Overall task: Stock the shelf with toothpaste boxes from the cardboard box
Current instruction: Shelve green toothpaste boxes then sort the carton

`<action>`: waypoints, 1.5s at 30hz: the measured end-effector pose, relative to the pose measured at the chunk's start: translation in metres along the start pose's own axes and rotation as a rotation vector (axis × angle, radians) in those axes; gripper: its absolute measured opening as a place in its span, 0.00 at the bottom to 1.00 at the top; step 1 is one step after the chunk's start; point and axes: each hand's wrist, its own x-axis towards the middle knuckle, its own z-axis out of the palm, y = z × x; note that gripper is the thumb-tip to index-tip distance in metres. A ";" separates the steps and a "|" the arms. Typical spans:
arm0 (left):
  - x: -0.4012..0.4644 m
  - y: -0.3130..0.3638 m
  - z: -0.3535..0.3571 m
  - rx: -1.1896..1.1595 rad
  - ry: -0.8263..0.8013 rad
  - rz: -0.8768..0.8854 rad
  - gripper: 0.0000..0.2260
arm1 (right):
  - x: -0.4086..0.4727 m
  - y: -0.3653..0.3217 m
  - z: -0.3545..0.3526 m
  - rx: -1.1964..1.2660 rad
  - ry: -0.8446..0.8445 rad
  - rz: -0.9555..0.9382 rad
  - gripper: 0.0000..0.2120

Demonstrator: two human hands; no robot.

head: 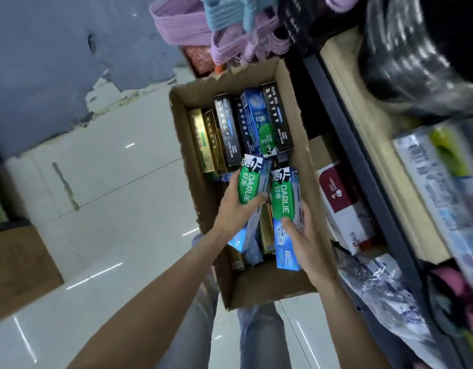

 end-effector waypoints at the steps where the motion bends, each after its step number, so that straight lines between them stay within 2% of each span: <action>1: -0.014 0.023 -0.011 0.005 -0.009 -0.005 0.24 | -0.013 -0.015 -0.007 0.011 -0.004 -0.008 0.24; 6: -0.075 0.124 -0.058 -0.150 -0.119 -0.024 0.32 | -0.077 -0.100 -0.029 0.106 0.059 -0.051 0.19; 10: -0.113 0.183 -0.086 -0.385 -0.113 0.032 0.23 | -0.123 -0.163 -0.048 0.095 0.055 -0.139 0.15; 14: -0.136 0.229 -0.107 -0.222 -0.061 0.231 0.19 | -0.159 -0.204 -0.074 0.060 0.090 -0.248 0.11; 16: -0.138 0.259 -0.118 -0.138 0.021 0.311 0.15 | -0.174 -0.226 -0.086 0.013 0.139 -0.286 0.13; 18: -0.133 0.289 -0.127 -0.027 0.069 0.422 0.11 | -0.179 -0.247 -0.099 0.013 0.247 -0.328 0.14; 21: -0.124 0.328 -0.129 0.186 0.056 0.606 0.13 | -0.187 -0.277 -0.121 -0.060 0.453 -0.380 0.17; 25: -0.111 0.364 -0.117 0.265 -0.017 0.724 0.14 | -0.179 -0.317 -0.147 -0.225 0.649 -0.483 0.20; 28: -0.102 0.381 -0.101 0.214 -0.094 0.734 0.14 | -0.149 -0.346 -0.170 -0.329 0.776 -0.543 0.20; 32: -0.093 0.392 -0.073 0.098 -0.091 0.678 0.15 | -0.095 -0.350 -0.214 -0.517 0.845 -0.541 0.21; 34: -0.089 0.392 -0.057 -0.004 -0.124 0.595 0.17 | -0.074 -0.335 -0.239 -0.634 0.848 -0.457 0.23; 37: -0.088 0.390 -0.031 -0.142 -0.181 0.500 0.19 | -0.062 -0.299 -0.278 -0.831 0.852 -0.227 0.26; 40: -0.086 0.389 -0.001 -0.135 -0.192 0.448 0.22 | -0.070 -0.272 -0.303 -0.963 0.915 -0.107 0.24; 43: -0.085 0.389 0.033 -0.164 -0.247 0.379 0.18 | -0.087 -0.281 -0.293 -0.953 1.040 -0.196 0.25; 45: -0.087 0.393 0.055 -0.220 -0.290 0.319 0.14 | -0.101 -0.297 -0.272 -0.767 0.979 -0.398 0.22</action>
